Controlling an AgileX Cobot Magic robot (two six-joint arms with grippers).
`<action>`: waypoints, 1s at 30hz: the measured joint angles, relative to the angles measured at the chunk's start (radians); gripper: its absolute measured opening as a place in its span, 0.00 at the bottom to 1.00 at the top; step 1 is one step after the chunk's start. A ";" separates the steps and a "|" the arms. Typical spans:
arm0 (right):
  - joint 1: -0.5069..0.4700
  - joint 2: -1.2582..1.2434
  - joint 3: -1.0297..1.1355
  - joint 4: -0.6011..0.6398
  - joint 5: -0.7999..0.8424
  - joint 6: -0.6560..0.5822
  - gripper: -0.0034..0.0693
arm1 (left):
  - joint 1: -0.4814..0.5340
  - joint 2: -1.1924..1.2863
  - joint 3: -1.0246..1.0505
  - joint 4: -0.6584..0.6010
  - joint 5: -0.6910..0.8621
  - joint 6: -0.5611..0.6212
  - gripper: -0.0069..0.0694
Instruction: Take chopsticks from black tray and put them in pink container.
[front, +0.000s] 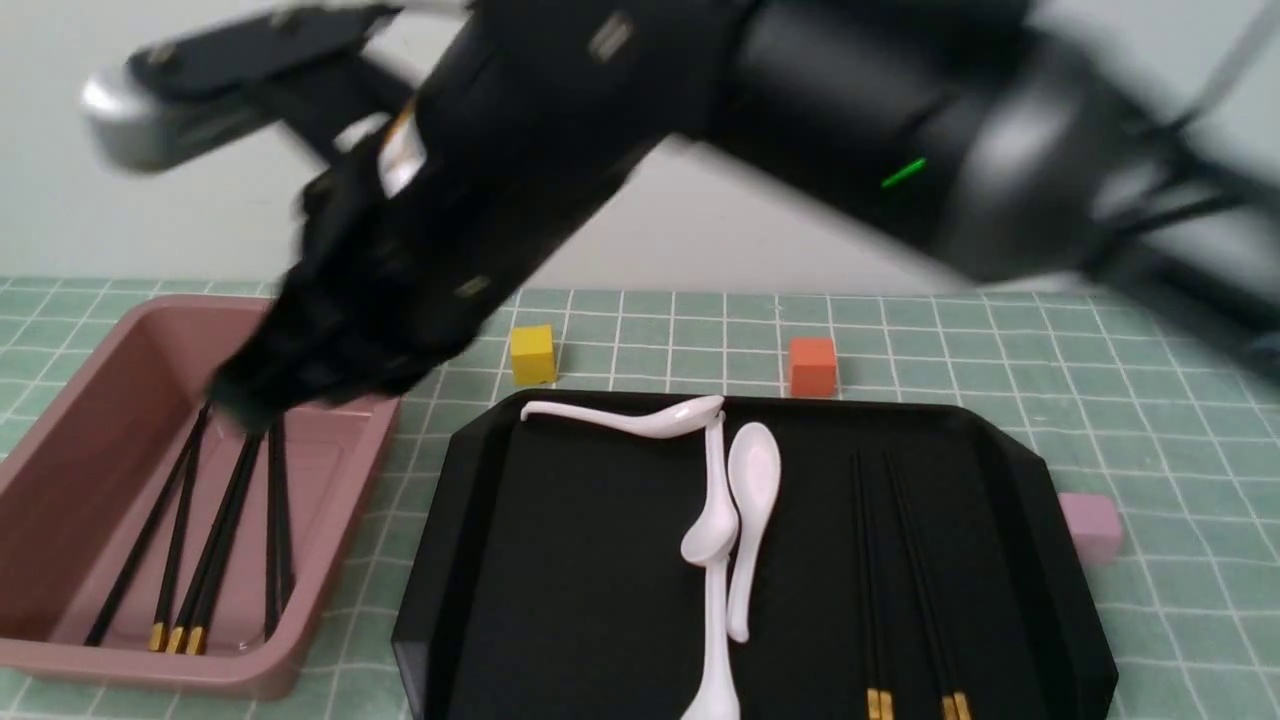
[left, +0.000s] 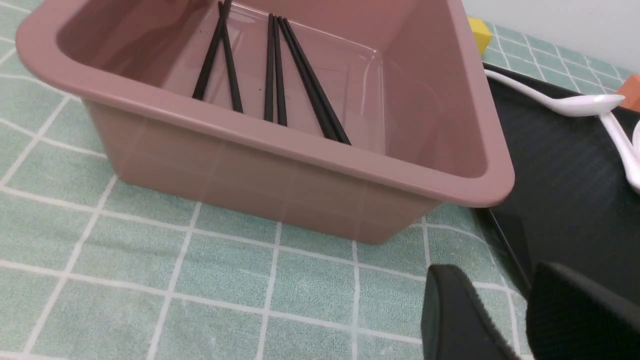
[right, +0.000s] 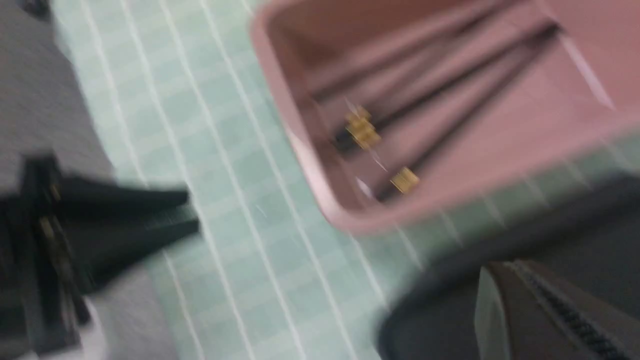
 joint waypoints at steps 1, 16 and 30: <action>0.000 -0.022 0.000 -0.038 0.027 0.012 0.04 | 0.000 0.000 0.000 0.000 0.000 0.000 0.40; -0.001 -0.694 0.466 -0.278 0.095 0.166 0.04 | 0.000 0.000 0.000 0.001 0.000 0.000 0.40; -0.001 -1.224 1.549 -0.355 -0.690 0.331 0.05 | 0.000 0.000 0.000 0.000 0.000 0.000 0.40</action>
